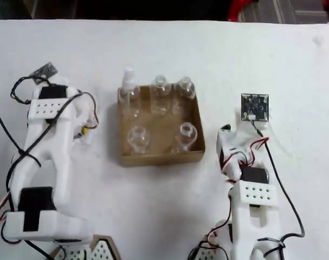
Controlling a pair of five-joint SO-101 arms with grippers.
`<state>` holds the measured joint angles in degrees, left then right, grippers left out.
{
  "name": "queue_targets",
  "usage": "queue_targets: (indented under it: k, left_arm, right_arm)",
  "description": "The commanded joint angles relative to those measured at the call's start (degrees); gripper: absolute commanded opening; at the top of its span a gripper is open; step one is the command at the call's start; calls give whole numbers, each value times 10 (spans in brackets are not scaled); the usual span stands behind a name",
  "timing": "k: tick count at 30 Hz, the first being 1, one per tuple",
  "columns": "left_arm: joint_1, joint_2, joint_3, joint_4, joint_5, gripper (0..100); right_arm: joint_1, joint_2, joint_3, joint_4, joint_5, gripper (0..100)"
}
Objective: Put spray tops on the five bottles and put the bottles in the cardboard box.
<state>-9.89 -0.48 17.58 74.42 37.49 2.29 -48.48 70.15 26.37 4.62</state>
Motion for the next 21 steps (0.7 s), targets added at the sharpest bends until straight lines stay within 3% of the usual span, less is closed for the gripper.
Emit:
queue_targets:
  k: [1,4,10,14,17,21]
  left_arm:
    - [28,47,-6,-47,-4,23]
    - [36,109,-22,-42,-2,23]
    - [44,175,-113,55,4,24]
    - [51,223,-128,42,7,24]
    - [33,266,-142,27,8,24]
    - [-13,300,-185,66,6,24]
  right_arm:
    - [-7,0,-4,-13,7,183]
    - [-7,0,-4,-13,7,183]
    - [-7,0,-4,-13,7,183]
    - [-7,0,-4,-13,7,183]
    - [-7,0,-4,-13,7,183]
    - [-7,0,-4,-13,7,183]
